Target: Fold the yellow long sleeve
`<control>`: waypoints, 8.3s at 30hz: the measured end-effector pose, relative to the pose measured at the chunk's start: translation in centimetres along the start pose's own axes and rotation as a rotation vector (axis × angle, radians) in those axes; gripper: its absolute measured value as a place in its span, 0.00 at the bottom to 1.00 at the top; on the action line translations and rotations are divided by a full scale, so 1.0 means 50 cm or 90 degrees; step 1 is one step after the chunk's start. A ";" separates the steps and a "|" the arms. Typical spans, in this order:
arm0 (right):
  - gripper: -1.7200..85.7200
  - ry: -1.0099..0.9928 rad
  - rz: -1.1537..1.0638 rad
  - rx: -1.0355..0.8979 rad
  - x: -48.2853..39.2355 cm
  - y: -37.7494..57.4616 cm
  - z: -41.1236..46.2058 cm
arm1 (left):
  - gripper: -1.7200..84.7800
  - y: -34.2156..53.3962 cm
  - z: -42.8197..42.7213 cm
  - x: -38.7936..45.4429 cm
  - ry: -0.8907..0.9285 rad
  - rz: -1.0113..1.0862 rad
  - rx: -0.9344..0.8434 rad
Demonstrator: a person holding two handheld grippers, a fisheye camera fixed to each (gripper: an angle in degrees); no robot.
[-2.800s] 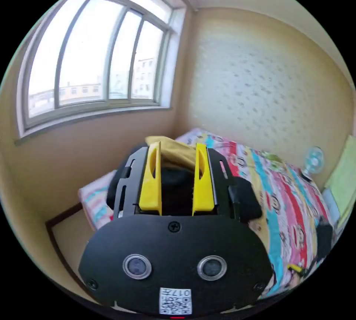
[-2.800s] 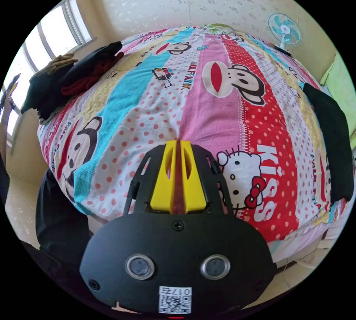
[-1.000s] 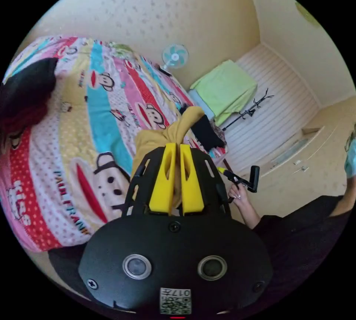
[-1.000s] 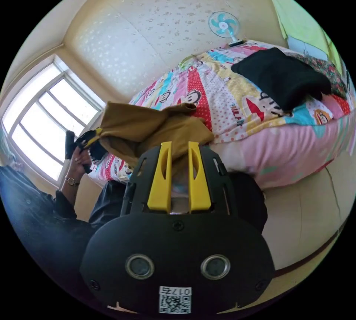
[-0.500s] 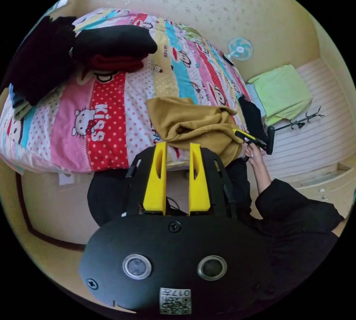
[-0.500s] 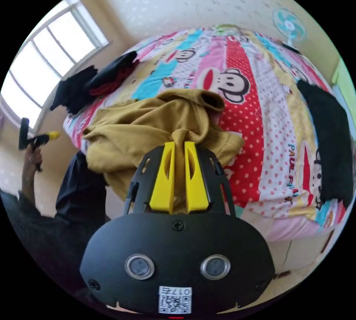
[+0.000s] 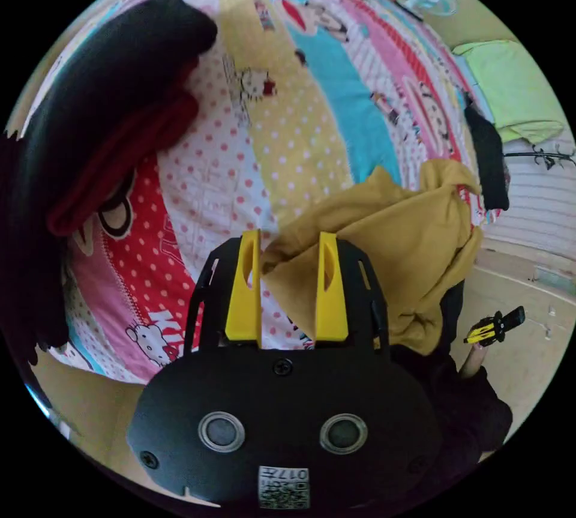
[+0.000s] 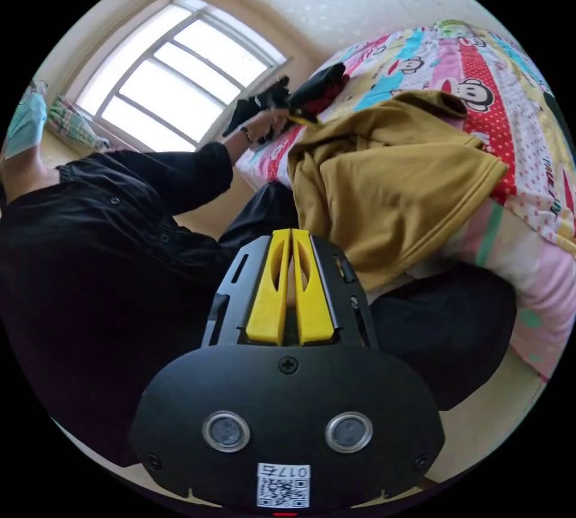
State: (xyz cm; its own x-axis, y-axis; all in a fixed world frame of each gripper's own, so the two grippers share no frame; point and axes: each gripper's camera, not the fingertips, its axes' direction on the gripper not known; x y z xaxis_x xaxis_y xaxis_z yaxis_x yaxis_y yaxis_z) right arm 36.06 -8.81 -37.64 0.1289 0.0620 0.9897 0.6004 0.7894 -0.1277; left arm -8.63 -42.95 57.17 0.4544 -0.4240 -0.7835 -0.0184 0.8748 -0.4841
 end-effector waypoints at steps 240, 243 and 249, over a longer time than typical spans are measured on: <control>0.10 0.278 0.345 0.642 0.232 0.306 -0.515 | 0.15 0.397 0.136 0.067 0.276 -0.056 0.278; 0.12 0.332 0.478 0.760 0.277 0.462 -0.622 | 0.15 0.423 0.142 0.049 0.309 -0.074 0.269; 0.14 0.203 0.569 0.823 0.385 0.558 -0.673 | 0.15 0.443 0.132 0.051 0.291 -0.095 0.279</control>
State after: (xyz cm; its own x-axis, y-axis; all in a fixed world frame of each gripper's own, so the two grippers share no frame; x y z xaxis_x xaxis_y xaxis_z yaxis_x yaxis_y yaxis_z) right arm 81.87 -6.15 -24.32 0.3070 0.7724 0.5560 -0.7717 0.5439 -0.3296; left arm -2.01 -23.13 47.02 -0.0022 -0.5209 -0.8536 0.4244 0.7724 -0.4725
